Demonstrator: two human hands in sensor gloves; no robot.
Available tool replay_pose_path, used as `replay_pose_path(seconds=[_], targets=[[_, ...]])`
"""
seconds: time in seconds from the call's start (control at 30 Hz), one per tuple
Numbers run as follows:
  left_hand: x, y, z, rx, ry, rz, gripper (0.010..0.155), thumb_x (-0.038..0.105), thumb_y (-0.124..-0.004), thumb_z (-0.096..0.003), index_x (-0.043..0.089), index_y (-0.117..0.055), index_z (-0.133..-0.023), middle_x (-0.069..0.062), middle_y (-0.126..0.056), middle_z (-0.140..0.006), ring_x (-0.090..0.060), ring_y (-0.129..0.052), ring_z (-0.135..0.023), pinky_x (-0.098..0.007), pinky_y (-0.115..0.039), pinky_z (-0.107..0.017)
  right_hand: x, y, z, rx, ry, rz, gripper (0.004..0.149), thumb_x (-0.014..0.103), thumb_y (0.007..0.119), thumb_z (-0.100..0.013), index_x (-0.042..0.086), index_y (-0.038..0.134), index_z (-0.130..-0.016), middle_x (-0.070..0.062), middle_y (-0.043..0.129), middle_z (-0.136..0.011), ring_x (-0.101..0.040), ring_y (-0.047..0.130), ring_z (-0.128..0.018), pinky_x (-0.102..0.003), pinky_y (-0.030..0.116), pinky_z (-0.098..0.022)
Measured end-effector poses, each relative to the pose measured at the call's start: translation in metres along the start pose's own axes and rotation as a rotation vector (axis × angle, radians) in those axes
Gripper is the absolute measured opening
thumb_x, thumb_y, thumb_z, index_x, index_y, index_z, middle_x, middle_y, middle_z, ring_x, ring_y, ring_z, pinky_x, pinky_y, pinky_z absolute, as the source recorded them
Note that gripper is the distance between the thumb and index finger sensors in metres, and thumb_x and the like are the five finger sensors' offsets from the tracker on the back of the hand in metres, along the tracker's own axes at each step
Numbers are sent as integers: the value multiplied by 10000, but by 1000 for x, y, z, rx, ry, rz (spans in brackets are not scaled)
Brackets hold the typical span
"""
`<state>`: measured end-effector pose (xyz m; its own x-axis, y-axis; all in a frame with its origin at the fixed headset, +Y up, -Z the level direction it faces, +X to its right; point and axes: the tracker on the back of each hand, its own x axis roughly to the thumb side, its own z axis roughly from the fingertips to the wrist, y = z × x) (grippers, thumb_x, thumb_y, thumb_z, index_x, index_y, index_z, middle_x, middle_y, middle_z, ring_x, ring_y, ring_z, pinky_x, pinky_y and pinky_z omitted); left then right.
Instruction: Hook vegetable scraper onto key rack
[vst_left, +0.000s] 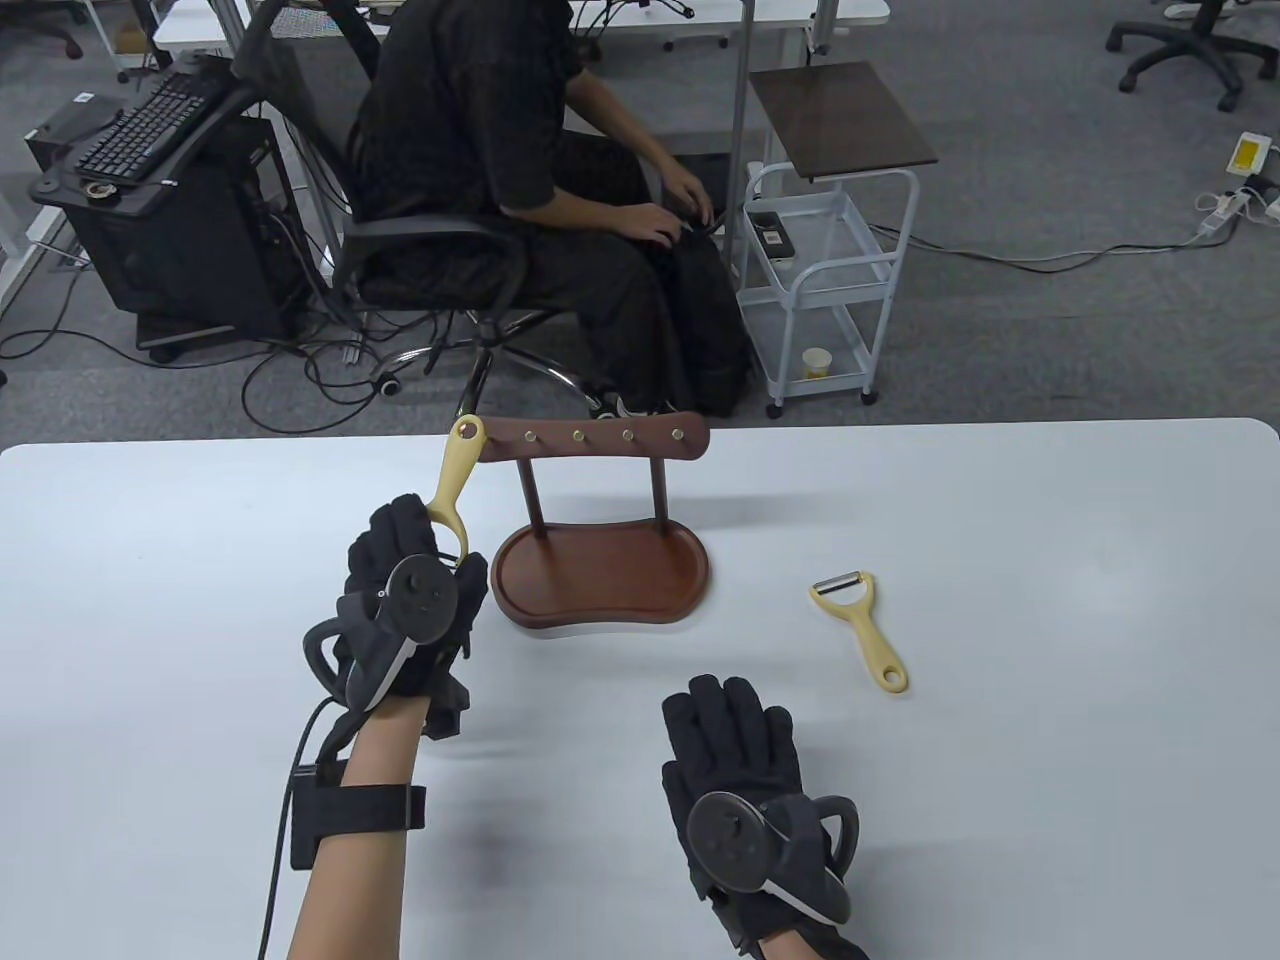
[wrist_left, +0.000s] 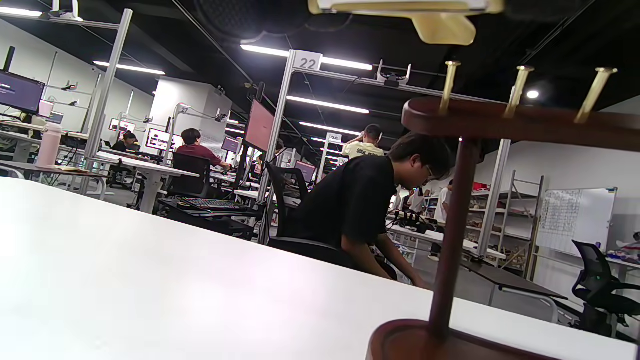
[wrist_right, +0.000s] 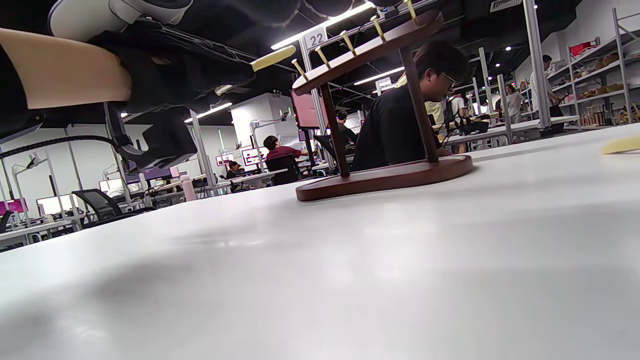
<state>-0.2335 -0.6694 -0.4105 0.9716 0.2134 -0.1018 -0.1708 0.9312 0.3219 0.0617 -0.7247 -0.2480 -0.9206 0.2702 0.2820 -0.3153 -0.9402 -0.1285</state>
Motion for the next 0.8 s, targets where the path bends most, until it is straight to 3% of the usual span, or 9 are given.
replay_pose_path(seconds=[0.47, 0.8], targets=[[2, -17, 0, -63, -7, -58, 881, 716, -626, -470, 253, -249, -1118, -58, -351, -1189, -337, -466, -1061, -497, -558, -785, -1, -1, 0, -1, 5, -5, 563, 391, 549, -621, 216, 389, -1132, -71, 294, -1237, -377, 264, -1112, -612, 266, -793], [0, -6, 13, -31, -50, -37, 830, 718, -576, -479, 294, -263, -1120, -11, -299, -1222, -315, -414, -1120, -544, -509, -804, -1, -3, 1, -4, 7, -11, 560, 391, 549, -621, 217, 395, -1131, -72, 299, -1237, -377, 266, -1112, -611, 268, -793]])
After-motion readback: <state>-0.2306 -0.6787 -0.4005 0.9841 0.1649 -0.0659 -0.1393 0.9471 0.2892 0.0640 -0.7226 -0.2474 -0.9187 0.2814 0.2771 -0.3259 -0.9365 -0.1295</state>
